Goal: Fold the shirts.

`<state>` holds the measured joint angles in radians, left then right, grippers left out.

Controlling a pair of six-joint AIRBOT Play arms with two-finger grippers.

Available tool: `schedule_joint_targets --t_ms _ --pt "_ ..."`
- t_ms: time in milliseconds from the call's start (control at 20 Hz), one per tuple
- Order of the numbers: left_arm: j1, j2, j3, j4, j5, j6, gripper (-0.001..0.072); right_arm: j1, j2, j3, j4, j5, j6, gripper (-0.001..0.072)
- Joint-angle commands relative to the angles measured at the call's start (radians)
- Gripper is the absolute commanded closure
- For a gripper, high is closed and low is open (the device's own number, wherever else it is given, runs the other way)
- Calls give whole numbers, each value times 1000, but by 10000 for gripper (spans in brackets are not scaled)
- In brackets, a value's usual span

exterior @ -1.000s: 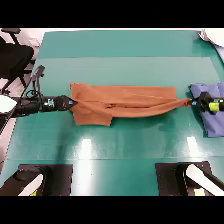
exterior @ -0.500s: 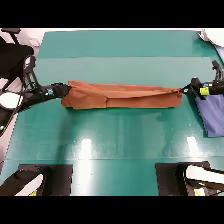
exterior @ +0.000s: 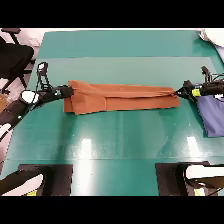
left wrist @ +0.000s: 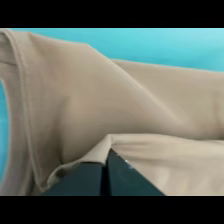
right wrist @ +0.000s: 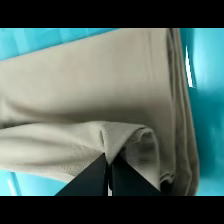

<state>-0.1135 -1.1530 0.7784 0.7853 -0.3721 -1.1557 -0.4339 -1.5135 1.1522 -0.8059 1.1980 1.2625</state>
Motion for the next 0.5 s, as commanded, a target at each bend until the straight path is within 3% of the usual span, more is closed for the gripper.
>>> schedule_joint_targets --t_ms 0,450 --pt "1 -29 3 0 116 16 683 0 -13 1 -8 -48 0 697" --pt "1 -118 3 -5 97 17 681 0 -13 1 -8 -115 -13 697"
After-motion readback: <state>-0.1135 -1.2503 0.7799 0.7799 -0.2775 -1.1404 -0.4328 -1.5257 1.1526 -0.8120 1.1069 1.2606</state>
